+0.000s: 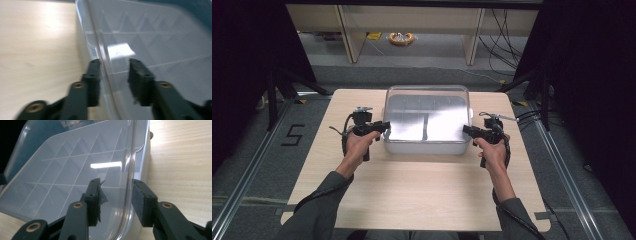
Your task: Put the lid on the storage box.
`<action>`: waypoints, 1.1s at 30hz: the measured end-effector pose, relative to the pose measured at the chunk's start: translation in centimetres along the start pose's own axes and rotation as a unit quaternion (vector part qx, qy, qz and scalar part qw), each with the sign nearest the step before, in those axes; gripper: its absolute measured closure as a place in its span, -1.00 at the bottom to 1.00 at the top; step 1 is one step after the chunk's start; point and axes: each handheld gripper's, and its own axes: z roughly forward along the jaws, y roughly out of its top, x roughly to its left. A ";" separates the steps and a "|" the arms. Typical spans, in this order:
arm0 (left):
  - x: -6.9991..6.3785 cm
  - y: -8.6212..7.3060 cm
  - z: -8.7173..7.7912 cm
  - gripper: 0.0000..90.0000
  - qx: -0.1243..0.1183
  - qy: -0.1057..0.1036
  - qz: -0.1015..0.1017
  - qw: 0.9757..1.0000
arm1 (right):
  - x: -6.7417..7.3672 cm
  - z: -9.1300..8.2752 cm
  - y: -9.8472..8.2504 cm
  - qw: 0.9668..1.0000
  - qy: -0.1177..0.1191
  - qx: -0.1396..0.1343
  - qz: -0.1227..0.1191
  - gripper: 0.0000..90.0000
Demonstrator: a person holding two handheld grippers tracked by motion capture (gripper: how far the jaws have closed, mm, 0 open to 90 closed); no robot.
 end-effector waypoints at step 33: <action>-0.5 0.0 0.3 0.41 -0.001 0.011 0.010 1.000 | 0.4 0.5 0.5 0.999 -0.029 0.021 -0.017 0.25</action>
